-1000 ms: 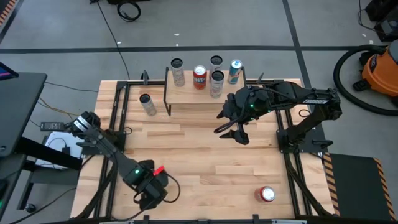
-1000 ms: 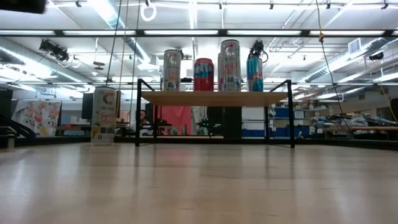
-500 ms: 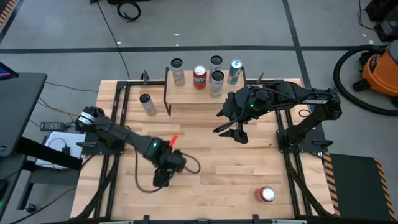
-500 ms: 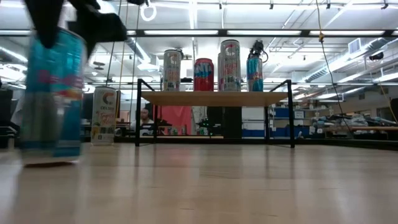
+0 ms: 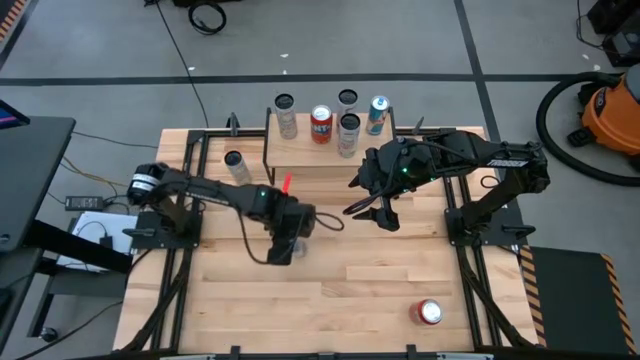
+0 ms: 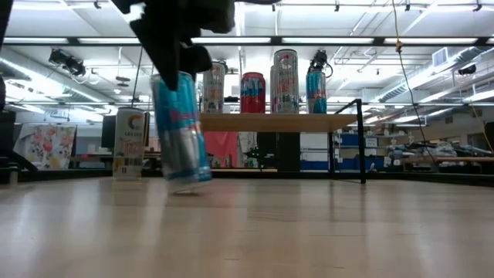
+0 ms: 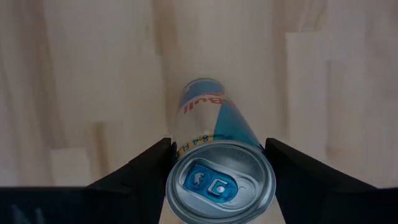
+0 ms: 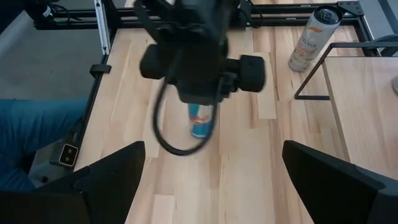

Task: Place canned beverage on shelf
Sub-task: Put the blue soda can on the shelf aligned with the other blue soda can

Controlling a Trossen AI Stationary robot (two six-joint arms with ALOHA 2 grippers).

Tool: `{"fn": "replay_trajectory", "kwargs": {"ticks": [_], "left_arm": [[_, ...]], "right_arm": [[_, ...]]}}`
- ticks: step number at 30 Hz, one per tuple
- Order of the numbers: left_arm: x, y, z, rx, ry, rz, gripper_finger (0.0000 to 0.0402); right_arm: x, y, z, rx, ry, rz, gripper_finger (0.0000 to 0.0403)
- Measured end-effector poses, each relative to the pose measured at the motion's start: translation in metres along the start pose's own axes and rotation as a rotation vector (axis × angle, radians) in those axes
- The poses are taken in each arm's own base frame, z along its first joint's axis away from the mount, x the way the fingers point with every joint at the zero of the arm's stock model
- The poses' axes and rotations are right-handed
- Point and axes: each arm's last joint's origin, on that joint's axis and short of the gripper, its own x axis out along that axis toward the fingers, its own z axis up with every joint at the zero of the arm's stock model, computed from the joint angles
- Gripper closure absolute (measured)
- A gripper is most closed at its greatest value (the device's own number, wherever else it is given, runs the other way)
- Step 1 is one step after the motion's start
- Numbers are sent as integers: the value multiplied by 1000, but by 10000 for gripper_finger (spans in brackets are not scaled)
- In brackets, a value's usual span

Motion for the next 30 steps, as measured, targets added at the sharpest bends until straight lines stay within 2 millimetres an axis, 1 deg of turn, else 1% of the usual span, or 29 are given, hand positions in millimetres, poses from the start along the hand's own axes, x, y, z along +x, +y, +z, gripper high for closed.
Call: {"fn": "replay_trajectory", "kwargs": {"ticks": [7,12,18,30], "left_arm": [[0,16,4,66,-33,15,162],[0,22,3,55,-23,-1,162],[0,21,3,55,-23,-15,159],[0,22,1,56,-9,1,128]], "right_arm": [[0,0,0,0,1,-1,13],[0,0,0,0,1,-3,13],[0,0,0,0,1,-3,13],[0,0,0,0,1,-3,13]]}}
